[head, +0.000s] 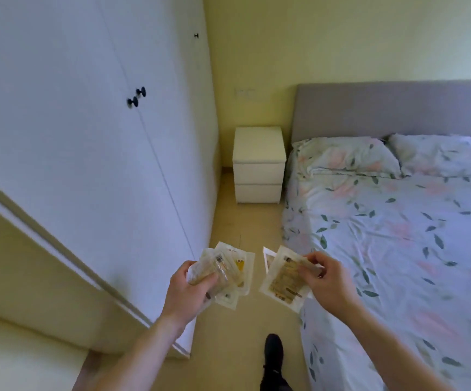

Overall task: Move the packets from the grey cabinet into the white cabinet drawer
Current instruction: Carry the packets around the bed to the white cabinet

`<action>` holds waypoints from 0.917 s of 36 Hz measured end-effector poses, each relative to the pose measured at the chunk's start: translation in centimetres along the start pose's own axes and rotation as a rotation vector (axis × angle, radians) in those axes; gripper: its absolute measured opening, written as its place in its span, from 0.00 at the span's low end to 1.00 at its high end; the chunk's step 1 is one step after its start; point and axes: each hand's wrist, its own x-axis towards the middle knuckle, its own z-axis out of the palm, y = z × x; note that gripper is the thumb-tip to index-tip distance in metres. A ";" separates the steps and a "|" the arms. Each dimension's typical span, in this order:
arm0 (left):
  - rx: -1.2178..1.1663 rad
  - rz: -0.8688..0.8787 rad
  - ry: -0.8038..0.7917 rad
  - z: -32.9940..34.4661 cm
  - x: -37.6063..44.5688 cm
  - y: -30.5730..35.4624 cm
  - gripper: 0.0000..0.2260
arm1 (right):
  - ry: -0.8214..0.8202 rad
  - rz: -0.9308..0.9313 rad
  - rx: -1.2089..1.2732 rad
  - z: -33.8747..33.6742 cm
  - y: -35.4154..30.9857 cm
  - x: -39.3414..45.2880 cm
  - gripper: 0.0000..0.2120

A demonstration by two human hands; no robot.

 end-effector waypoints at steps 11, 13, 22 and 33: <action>-0.034 -0.022 -0.060 7.8 20.1 8.7 0.07 | 0.044 0.055 -0.001 -3.4 -0.1 21.1 0.04; -0.034 -0.009 -0.038 8.7 23.5 10.4 0.07 | 0.034 0.047 0.007 -4.0 -0.8 25.1 0.05; -0.091 -0.002 0.007 10.9 37.0 16.4 0.08 | 0.026 0.020 -0.039 -4.9 -4.6 41.0 0.05; -0.150 -0.050 -0.031 13.5 56.7 21.0 0.09 | 0.036 0.092 -0.064 -2.7 -6.5 58.5 0.06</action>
